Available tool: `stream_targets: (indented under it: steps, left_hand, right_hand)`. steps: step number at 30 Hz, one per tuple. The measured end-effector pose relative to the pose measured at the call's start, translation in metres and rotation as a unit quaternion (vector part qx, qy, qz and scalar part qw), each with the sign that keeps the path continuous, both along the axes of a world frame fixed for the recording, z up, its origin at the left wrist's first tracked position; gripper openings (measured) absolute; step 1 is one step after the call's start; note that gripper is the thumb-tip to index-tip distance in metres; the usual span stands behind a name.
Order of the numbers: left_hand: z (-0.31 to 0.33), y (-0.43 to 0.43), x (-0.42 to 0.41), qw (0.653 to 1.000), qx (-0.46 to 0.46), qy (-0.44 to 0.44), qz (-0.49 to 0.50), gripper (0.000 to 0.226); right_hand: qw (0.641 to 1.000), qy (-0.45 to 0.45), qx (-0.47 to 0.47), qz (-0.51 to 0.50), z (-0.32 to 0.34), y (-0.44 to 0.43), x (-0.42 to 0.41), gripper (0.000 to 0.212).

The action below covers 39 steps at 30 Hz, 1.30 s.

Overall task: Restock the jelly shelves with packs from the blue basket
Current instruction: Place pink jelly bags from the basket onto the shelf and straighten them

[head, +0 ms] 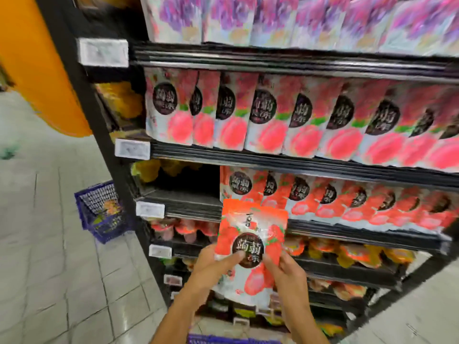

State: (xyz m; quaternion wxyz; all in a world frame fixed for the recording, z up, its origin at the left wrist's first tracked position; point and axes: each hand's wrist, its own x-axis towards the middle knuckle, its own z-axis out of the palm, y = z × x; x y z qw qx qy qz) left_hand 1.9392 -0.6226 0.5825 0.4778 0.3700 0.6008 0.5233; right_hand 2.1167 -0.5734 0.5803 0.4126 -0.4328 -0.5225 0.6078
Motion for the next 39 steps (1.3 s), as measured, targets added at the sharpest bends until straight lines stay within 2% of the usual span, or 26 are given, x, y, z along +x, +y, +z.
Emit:
stream_targets:
  steps: [6, 8, 11, 13, 17, 19, 22, 25, 28, 34, 36, 39]
  left_hand:
    - [0.028, 0.003, -0.023, 0.999, 0.033, 0.003, 0.018, 0.044]
    - [0.031, 0.003, -0.037, 0.999, 0.037, 0.003, 0.018, 0.046]
    - [0.029, 0.01, -0.064, 0.999, 0.046, 0.026, 0.012, 0.027]
    - [0.024, 0.016, -0.081, 0.998, 0.055, 0.031, 0.013, 0.023]
    - [0.024, 0.027, -0.109, 0.995, 0.082, 0.045, 0.038, 0.039]
    - [0.025, 0.031, -0.119, 0.991, 0.105, 0.062, 0.062, 0.049]
    - [0.027, 0.036, -0.128, 0.982, 0.134, 0.091, 0.097, 0.05]
    - [0.029, 0.043, -0.131, 0.96, 0.155, 0.187, 0.138, 0.047]
    - [0.031, 0.049, -0.132, 0.942, 0.155, 0.267, 0.133, 0.049]
    - [0.027, 0.066, -0.124, 0.956, 0.142, 0.248, 0.06, 0.056]
    - [0.024, 0.07, -0.12, 0.961, 0.126, 0.241, 0.049, 0.06]
    - [0.015, 0.074, -0.115, 0.962, 0.116, 0.245, 0.032, 0.068]
  right_hand:
    - [0.999, 0.015, 0.024, 0.032, 0.031, -0.005, -0.028, 0.028]
    - [0.999, -0.001, 0.027, 0.036, 0.029, -0.008, -0.043, 0.025]
    - [0.999, -0.024, 0.034, 0.023, 0.026, -0.008, -0.068, 0.017]
    - [0.999, -0.033, 0.028, 0.007, 0.027, -0.005, -0.085, 0.02]
    - [0.999, -0.021, 0.003, -0.032, 0.03, 0.007, -0.117, 0.035]
    - [0.999, -0.015, 0.012, -0.051, 0.033, 0.013, -0.131, 0.031]
    - [0.997, -0.009, 0.032, -0.069, 0.041, 0.027, -0.152, 0.022]
    - [0.996, -0.016, 0.044, -0.08, 0.047, 0.045, -0.168, 0.022]
    - [0.993, -0.018, 0.066, -0.1, 0.051, 0.063, -0.183, 0.02]
    - [0.989, -0.014, 0.063, -0.132, 0.039, 0.086, -0.205, 0.026]
    - [0.987, -0.014, 0.085, -0.133, 0.033, 0.085, -0.209, 0.023]
    - [0.984, -0.056, 0.13, -0.104, 0.026, 0.086, -0.204, 0.03]
